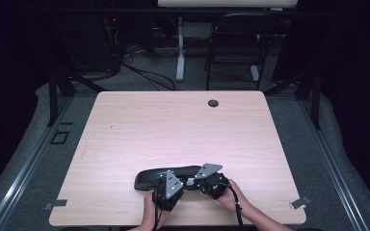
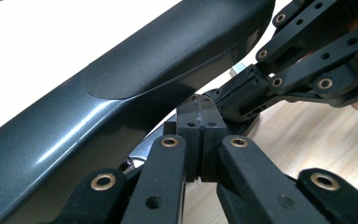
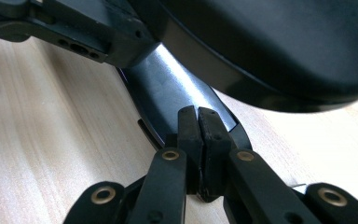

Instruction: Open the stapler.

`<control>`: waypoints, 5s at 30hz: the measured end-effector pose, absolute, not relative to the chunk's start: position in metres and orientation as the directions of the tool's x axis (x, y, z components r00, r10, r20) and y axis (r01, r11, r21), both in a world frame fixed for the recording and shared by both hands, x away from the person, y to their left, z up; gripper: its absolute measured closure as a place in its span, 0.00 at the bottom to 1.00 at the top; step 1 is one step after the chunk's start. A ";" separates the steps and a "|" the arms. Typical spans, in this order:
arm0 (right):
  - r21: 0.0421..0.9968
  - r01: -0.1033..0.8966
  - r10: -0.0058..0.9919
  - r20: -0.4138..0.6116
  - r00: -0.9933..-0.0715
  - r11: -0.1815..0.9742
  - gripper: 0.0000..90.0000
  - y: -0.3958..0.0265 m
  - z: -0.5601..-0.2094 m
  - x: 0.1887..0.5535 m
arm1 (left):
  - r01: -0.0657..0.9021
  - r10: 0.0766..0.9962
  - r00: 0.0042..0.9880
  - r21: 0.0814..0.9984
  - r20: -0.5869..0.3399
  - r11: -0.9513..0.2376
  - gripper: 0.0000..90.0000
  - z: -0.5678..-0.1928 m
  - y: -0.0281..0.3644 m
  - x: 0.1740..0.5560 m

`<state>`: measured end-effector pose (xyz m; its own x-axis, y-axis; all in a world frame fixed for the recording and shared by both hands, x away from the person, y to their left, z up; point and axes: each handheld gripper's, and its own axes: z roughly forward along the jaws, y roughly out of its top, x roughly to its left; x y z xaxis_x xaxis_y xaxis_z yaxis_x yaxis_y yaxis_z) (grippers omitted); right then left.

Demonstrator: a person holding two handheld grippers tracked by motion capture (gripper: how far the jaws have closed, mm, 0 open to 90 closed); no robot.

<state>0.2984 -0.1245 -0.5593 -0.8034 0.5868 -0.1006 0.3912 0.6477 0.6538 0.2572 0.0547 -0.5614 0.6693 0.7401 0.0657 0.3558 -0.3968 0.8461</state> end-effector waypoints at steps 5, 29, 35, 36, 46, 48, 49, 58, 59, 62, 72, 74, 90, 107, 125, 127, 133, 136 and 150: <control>0.656 0.390 0.586 -0.099 -0.804 0.646 0.99 -0.124 -0.559 0.298 | 0.347 0.735 0.674 0.845 0.077 -0.407 1.00 -0.561 0.054 0.257; 0.642 0.394 0.582 -0.101 -0.807 0.658 1.00 -0.124 -0.558 0.298 | 0.283 0.730 0.673 0.870 0.120 -0.404 1.00 -0.553 0.055 0.258; 0.645 0.395 0.584 -0.100 -0.806 0.655 1.00 -0.123 -0.559 0.297 | 0.295 0.741 0.662 0.871 0.110 -0.393 1.00 -0.552 0.057 0.259; 0.641 0.392 0.582 -0.105 -0.807 0.660 1.00 -0.123 -0.558 0.297 | 0.288 0.735 0.668 0.870 0.116 -0.399 1.00 -0.552 0.056 0.259; 0.640 0.381 0.571 -0.110 -0.814 0.667 1.00 -0.124 -0.558 0.298 | 0.273 0.728 0.674 0.875 0.123 -0.400 1.00 -0.546 0.056 0.257; 0.639 0.378 0.568 -0.114 -0.815 0.670 1.00 -0.124 -0.558 0.298 | 0.269 0.727 0.675 0.877 0.124 -0.399 1.00 -0.545 0.057 0.258; 0.639 0.378 0.568 -0.115 -0.815 0.670 1.00 -0.124 -0.558 0.298 | 0.266 0.729 0.673 0.880 0.122 -0.394 1.00 -0.544 0.057 0.258; 0.638 0.375 0.564 -0.114 -0.818 0.672 1.00 -0.123 -0.558 0.298 | 0.246 0.736 0.666 0.895 0.123 -0.373 1.00 -0.536 0.059 0.259; 0.638 0.373 0.563 -0.116 -0.818 0.673 1.00 -0.123 -0.558 0.298 | 0.244 0.736 0.665 0.896 0.124 -0.372 1.00 -0.535 0.060 0.258; 0.642 0.370 0.564 -0.118 -0.817 0.671 1.00 -0.122 -0.559 0.298 | 0.231 0.740 0.661 0.904 0.125 -0.359 1.00 -0.532 0.060 0.258; 0.640 0.376 0.563 -0.109 -0.819 0.670 1.00 -0.122 -0.558 0.298 | 0.216 0.750 0.651 0.920 0.113 -0.326 1.00 -0.523 0.065 0.259; 0.638 0.376 0.562 -0.109 -0.820 0.672 1.00 -0.122 -0.558 0.298 | 0.213 0.753 0.649 0.924 0.110 -0.318 1.00 -0.522 0.066 0.259; 0.657 0.378 0.576 -0.104 -0.811 0.652 1.00 -0.120 -0.560 0.297 | 0.216 0.772 0.633 0.945 0.056 -0.245 1.00 -0.507 0.075 0.259; 0.627 0.364 0.556 -0.136 -0.820 0.689 1.00 -0.121 -0.557 0.297 | 0.191 0.800 0.600 0.966 0.028 -0.177 1.00 -0.488 0.091 0.255; 0.623 0.366 0.551 -0.128 -0.824 0.691 1.00 -0.121 -0.557 0.299 | 0.199 0.803 0.596 0.968 0.005 -0.154 1.00 -0.479 0.104 0.255; 0.623 0.365 0.553 -0.132 -0.823 0.692 1.00 -0.120 -0.557 0.299 | 0.196 0.799 0.601 0.968 0.006 -0.155 1.00 -0.479 0.106 0.256; 0.628 0.366 0.556 -0.130 -0.821 0.687 1.00 -0.120 -0.557 0.298 | 0.197 0.803 0.596 0.967 0.011 -0.159 1.00 -0.477 0.109 0.256; 0.621 0.368 0.554 -0.129 -0.823 0.692 1.00 -0.120 -0.557 0.299 | 0.197 0.804 0.595 0.969 0.004 -0.151 1.00 -0.476 0.111 0.256; 0.621 0.366 0.552 -0.130 -0.824 0.693 1.00 -0.120 -0.557 0.299 | 0.184 0.825 0.565 0.975 0.002 -0.128 1.00 -0.472 0.125 0.254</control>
<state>0.2987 -0.1203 -0.5566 -0.8235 0.5521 -0.1303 0.3663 0.6929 0.6211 0.2540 0.1250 -0.4719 0.5649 0.8251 0.0015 0.1841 -0.1278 0.9746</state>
